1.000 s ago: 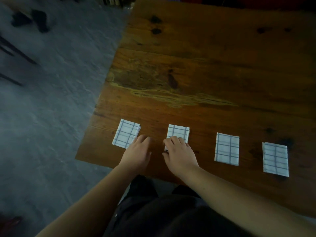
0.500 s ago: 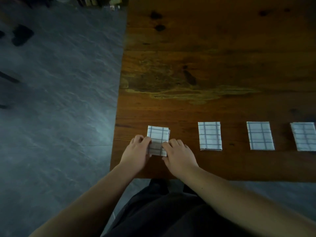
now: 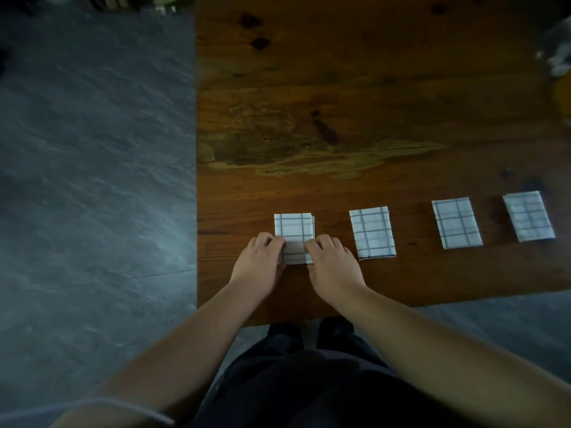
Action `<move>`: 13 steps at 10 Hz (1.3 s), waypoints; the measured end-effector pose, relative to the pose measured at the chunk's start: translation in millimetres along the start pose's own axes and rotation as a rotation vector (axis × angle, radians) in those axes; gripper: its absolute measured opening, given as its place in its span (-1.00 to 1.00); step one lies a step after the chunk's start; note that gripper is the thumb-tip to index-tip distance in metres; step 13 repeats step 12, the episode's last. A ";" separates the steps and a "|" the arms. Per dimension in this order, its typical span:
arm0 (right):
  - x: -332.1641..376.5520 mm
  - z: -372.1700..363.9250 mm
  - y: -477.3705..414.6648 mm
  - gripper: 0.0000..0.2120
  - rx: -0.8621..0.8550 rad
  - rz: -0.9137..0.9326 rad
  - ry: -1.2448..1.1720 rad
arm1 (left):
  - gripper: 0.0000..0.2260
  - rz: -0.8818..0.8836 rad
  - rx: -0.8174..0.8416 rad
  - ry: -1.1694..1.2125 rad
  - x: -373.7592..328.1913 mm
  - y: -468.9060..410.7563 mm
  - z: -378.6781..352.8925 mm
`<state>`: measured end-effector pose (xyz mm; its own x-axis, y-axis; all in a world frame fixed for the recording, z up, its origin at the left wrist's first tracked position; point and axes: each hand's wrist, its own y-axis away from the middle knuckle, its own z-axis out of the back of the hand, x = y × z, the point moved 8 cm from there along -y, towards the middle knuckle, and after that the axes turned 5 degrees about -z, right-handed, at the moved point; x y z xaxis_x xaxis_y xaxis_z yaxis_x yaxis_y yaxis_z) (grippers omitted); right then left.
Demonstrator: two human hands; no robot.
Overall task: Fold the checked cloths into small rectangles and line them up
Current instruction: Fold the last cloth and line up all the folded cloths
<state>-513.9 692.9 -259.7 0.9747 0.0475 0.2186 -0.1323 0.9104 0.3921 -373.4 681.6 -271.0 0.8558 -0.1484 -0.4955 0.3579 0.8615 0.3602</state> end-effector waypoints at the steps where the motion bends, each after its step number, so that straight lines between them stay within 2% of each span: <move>1: -8.4 1.6 3.6 -0.61 -0.009 -0.032 -0.012 | -0.58 -0.021 0.012 -0.016 -8.8 -2.5 -4.4; 9: -11.5 3.4 0.5 -0.58 0.027 0.028 -0.047 | -0.60 0.032 -0.028 -0.047 -8.3 5.2 -2.9; 11: -11.3 6.4 5.6 -0.56 0.048 0.029 -0.024 | -0.61 0.023 0.005 -0.071 -11.0 5.5 -2.9; 12: -13.6 9.3 13.1 -0.56 0.032 0.010 -0.022 | -0.52 0.032 0.009 -0.099 -15.7 7.4 2.7; 13: -13.6 9.3 13.1 -0.56 0.032 0.010 -0.022 | -0.52 0.032 0.009 -0.099 -15.7 7.4 2.7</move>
